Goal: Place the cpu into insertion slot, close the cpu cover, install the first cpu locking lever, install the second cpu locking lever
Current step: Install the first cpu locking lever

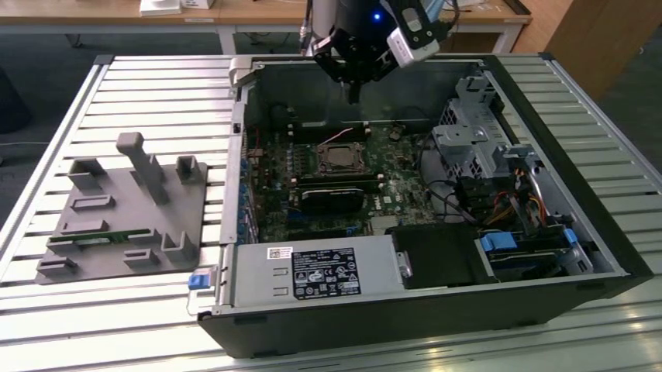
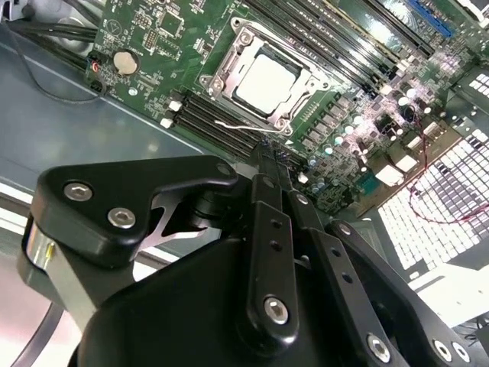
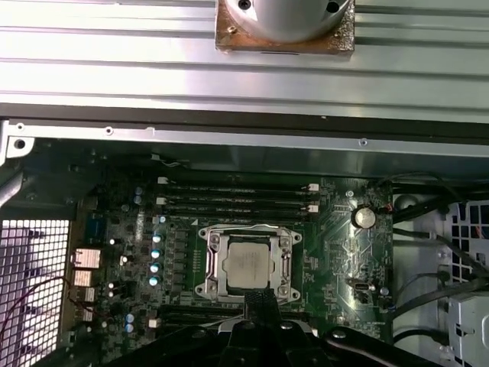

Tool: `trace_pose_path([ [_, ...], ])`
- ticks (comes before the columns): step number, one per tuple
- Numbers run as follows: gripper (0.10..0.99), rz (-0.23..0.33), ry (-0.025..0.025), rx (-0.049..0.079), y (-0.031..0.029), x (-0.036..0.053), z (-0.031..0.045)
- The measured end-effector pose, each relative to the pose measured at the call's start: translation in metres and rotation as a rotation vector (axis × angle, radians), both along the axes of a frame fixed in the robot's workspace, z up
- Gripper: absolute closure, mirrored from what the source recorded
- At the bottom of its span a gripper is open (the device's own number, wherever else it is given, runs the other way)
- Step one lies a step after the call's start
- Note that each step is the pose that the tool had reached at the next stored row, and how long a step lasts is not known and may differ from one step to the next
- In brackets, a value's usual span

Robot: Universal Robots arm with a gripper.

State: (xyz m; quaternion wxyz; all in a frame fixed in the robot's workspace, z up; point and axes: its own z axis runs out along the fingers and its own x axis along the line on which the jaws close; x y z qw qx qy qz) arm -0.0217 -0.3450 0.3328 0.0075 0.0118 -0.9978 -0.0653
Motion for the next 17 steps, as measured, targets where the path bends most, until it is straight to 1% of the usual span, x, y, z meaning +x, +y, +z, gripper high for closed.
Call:
trace_pose_path([
  [3,0.980,0.000,0.0000,0.000,0.0000,0.0000,-0.0025],
  [8,0.980,0.000,0.0000,0.000,0.0001,0.0000,-0.0103],
  [14,0.980,0.000,0.0000,0.000,0.0002,0.0000,-0.0127],
  [17,0.980,0.000,0.0000,-0.001,0.0019,-0.0001,-0.0152],
])
